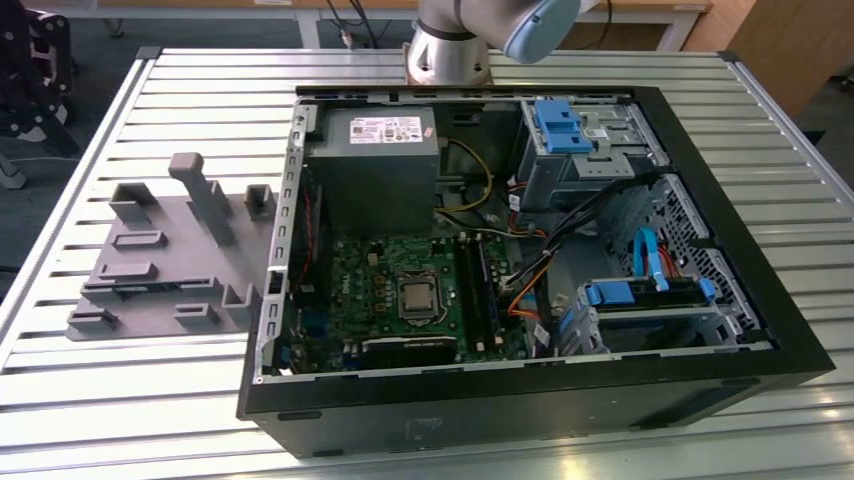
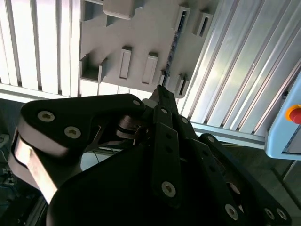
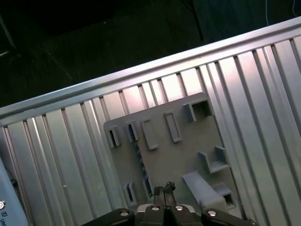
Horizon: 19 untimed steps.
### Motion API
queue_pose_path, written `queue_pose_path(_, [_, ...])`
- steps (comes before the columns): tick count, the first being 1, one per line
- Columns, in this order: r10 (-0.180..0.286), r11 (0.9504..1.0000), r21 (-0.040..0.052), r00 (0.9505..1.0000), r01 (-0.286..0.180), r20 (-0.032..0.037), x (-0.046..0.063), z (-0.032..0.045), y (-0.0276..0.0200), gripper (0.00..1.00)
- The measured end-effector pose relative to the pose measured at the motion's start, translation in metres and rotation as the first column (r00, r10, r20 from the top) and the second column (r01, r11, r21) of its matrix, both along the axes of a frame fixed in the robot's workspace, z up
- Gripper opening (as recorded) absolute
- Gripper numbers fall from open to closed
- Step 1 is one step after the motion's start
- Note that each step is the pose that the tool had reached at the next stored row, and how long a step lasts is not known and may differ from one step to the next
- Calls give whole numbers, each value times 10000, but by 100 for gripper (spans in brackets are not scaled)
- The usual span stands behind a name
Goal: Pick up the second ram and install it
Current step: 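Pick up the second ram and move it above second insertion slot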
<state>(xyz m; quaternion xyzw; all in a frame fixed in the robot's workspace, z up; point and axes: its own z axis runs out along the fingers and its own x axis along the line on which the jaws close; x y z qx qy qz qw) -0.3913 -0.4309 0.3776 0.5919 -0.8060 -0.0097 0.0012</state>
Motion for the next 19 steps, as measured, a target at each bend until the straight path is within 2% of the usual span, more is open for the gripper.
queue_pose_path(5, [466, 9989, 0, 9989, -466, 4, 0, 0, 0, 11])
queue_pose_path(11, [964, 9953, -1, 9953, -964, 13, 0, 0, 0, 11])
queue_pose_path(16, [1373, 9905, -3, 9905, -1373, 22, 0, -1, 0, 11])
queue_pose_path(19, [1687, 9857, -4, 9857, -1687, 28, -1, -3, -1, 11])
